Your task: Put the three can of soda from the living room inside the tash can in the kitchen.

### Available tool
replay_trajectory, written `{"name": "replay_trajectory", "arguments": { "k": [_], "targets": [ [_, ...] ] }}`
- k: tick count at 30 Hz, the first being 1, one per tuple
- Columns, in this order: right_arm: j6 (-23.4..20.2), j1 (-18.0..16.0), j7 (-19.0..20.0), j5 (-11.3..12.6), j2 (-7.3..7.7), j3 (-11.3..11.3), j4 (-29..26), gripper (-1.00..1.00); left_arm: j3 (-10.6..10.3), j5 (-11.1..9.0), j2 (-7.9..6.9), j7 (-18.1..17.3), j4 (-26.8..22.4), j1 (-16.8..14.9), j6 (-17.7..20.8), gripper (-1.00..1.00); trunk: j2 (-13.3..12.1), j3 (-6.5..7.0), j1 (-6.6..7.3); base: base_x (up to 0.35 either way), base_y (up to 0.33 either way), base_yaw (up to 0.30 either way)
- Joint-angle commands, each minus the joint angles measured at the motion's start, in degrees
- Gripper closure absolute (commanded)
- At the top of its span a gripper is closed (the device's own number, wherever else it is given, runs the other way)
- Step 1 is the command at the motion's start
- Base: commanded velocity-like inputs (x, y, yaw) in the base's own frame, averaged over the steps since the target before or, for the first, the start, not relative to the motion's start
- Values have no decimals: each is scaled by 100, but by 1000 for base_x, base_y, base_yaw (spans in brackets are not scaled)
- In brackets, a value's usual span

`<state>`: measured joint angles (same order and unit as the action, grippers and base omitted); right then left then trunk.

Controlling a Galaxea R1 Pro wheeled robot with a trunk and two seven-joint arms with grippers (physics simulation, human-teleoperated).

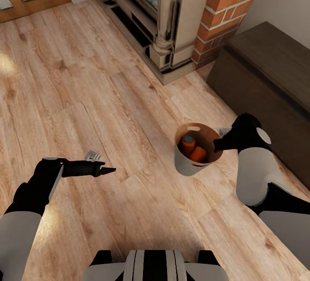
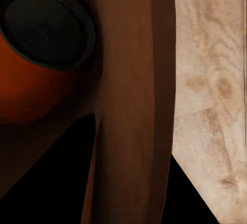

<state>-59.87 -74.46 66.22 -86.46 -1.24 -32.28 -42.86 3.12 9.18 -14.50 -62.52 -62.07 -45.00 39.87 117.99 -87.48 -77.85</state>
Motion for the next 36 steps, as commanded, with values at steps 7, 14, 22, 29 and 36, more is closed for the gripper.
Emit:
{"name": "replay_trajectory", "arguments": {
  "k": [7, 14, 22, 29, 36],
  "targets": [
    [-13, 2, -335, 488, 119, 6, 4, 100, -4, 3, 0, 3, 2, 0, 1, -100, 201, -90, -110, 0, 0, 0],
    [315, 2, -1056, 1204, 142, 12, 59, 100, -6, 4, 0, 3, 2, 0, 3, -100, 481, -216, -263, 0, 0, 0],
    [437, 10, -1244, 1350, 140, 11, 92, 100, -9, 4, 0, 3, 2, 0, 3, -100, 802, -359, -439, 0, 0, 0],
    [457, 72, -1250, 1351, 126, 18, 94, 100, -9, 4, 0, -4, 2, 0, 3, -100, 1083, -485, -593, 0, 0, 0],
    [458, 81, -1248, 1351, 116, 20, 94, 100, -13, 4, 0, -5, 0, 0, 8, -100, 1283, -575, -703, 0, 0, 0]
  ]
}}
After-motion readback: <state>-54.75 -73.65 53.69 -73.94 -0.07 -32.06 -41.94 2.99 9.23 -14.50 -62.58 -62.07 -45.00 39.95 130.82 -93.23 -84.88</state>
